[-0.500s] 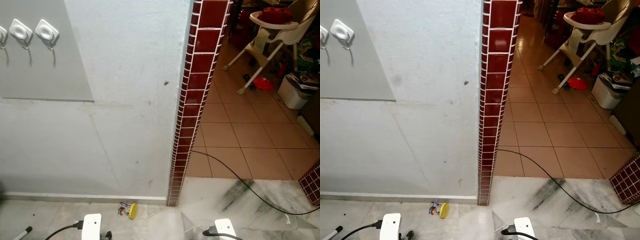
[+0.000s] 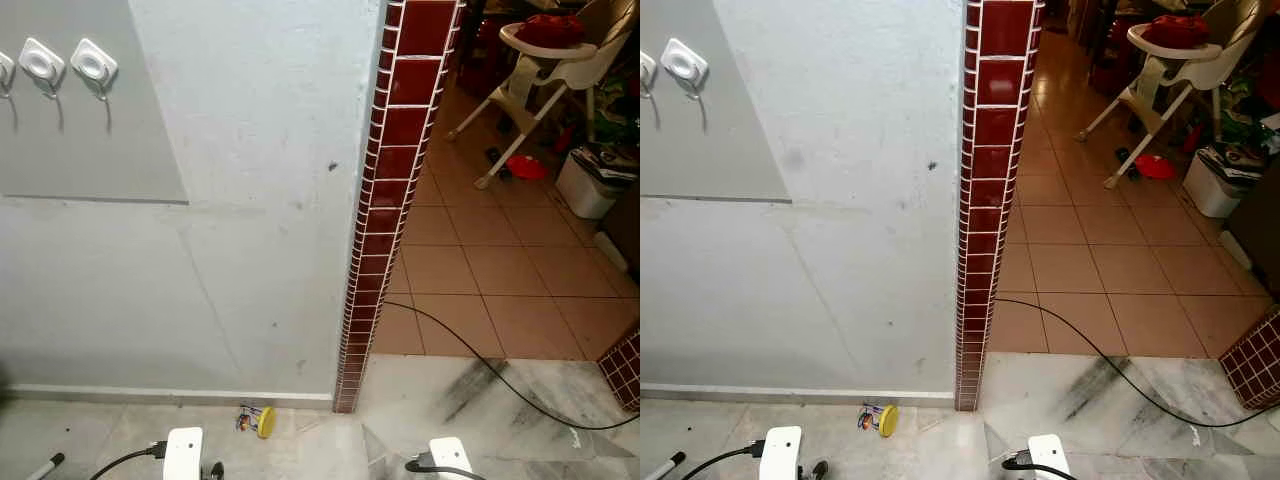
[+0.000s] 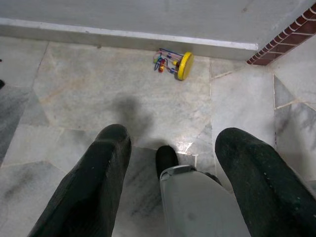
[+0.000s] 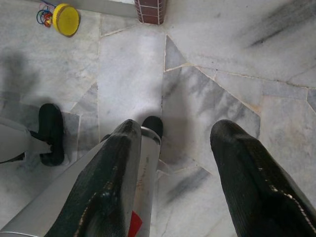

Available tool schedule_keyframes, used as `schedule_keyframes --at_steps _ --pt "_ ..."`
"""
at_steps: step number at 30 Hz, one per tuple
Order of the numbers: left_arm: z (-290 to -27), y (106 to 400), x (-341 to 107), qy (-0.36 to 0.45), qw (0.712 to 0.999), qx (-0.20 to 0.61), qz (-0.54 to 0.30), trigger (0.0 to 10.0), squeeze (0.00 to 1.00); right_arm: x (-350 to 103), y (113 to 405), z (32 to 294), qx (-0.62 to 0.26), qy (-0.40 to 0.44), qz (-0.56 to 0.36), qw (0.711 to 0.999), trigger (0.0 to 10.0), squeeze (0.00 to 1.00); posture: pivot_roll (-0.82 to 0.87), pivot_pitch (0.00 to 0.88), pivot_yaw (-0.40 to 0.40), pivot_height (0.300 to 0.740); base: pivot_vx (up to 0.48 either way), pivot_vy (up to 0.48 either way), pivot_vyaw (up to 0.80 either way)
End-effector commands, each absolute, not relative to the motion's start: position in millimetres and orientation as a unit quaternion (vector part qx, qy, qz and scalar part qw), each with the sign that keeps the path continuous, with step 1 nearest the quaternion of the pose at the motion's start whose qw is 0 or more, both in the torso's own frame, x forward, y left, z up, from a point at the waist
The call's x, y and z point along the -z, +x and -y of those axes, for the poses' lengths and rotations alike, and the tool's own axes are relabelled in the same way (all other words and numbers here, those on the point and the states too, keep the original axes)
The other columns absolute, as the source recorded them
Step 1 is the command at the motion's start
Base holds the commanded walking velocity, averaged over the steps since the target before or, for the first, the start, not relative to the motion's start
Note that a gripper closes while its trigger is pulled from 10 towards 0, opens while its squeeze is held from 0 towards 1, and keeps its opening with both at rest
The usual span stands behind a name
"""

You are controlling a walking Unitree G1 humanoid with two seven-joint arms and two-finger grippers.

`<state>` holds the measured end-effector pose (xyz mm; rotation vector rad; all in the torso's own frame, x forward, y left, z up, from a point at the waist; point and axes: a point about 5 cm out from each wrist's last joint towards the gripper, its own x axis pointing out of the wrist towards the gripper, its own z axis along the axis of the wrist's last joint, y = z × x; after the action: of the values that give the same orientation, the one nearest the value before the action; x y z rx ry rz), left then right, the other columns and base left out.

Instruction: Hang keys on a hook

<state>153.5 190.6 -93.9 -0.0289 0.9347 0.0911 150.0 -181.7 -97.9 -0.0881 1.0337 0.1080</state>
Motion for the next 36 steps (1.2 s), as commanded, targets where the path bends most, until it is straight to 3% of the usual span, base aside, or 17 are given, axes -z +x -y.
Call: schedule_keyframes --at_steps 1,21,36 --pt "-201.8 154.5 94.4 0.105 0.860 0.031 -0.498 10.0 0.00 88.7 175.5 178.9 -0.129 -0.165 -0.484 0.850 10.0 0.00 -0.07 0.000 0.000 0.740 0.000 0.000 0.00" --pt "-206.9 147.8 96.5 0.045 0.856 -0.002 -0.515 10.0 0.00 90.3 172.1 181.5 -0.118 -0.130 -0.505 0.845 10.0 0.00 -0.06 0.000 -0.001 0.740 0.000 0.000 0.00" --pt "-207.4 147.7 96.6 0.045 0.854 -0.002 -0.518 10.0 0.00 91.0 170.9 180.6 -0.117 -0.124 -0.507 0.845 10.0 0.00 -0.06 0.000 -0.002 0.740 0.000 0.000 0.00"
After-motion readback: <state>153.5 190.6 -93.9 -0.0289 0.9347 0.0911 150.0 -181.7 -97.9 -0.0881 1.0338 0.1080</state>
